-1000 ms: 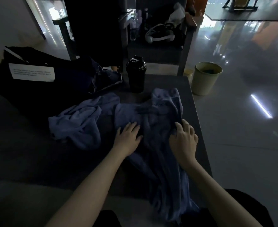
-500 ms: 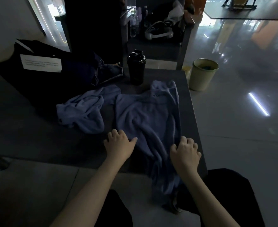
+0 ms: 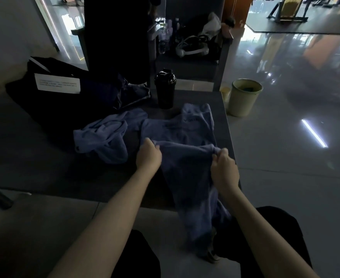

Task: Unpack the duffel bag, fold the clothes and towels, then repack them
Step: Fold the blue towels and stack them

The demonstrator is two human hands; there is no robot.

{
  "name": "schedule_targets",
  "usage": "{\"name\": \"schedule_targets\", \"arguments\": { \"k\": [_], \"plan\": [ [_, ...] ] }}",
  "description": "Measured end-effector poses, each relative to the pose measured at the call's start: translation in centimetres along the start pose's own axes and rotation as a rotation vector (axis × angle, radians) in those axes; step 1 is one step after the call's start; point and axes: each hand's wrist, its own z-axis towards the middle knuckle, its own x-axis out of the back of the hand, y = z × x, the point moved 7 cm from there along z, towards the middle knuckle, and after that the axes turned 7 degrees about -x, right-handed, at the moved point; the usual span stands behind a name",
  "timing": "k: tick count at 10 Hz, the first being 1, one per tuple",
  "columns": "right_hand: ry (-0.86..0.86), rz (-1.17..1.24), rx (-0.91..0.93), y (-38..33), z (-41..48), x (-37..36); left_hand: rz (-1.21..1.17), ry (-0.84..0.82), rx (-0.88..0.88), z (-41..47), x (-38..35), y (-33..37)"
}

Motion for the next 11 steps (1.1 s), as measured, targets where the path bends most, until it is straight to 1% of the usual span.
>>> {"name": "schedule_targets", "arguments": {
  "k": [1, 2, 3, 4, 5, 6, 7, 8, 9, 10, 11],
  "plan": [
    [0.022, 0.169, 0.000, -1.5, 3.0, 0.8, -0.269, 0.036, 0.114, 4.1, 1.0, 0.1],
    [-0.124, 0.288, -0.095, -0.9, 4.9, -0.5, -0.533, -0.124, 0.147, 4.9, -0.7, 0.6],
    [-0.243, 0.116, -0.127, 0.8, 3.8, -2.3, -0.200, -0.212, 0.014, 2.2, -1.9, 0.0],
    [-0.257, -0.120, -0.163, 2.5, 0.6, -2.9, 0.298, -0.288, 0.032, -1.7, -3.3, -2.5],
    [-0.278, -0.349, -0.150, 3.4, -2.4, -3.1, 0.395, -0.296, 0.012, -4.5, -4.4, -3.1],
    [-0.277, -0.366, -0.118, 3.4, -4.5, -3.1, 0.366, -0.288, -0.046, -5.5, -5.3, -2.4],
    [-0.269, -0.365, -0.056, 2.6, -5.7, -3.2, 0.136, -0.369, 0.023, -5.9, -5.4, -1.8],
    [-0.248, -0.127, -0.025, 1.7, -5.6, -3.0, -0.328, -0.389, 0.168, -5.8, -5.4, -0.8],
    [-0.305, 0.352, -0.105, 1.4, -4.5, -2.6, -0.845, -0.402, 0.422, -6.4, -6.0, -0.3],
    [-0.362, 0.572, -0.159, 1.0, -3.4, -2.7, -0.821, -0.404, 0.446, -6.8, -6.1, -0.6],
    [-0.436, 0.687, -0.191, 0.7, -3.1, -3.4, -0.648, -0.390, 0.352, -7.2, -5.5, -0.2]
  ]
}}
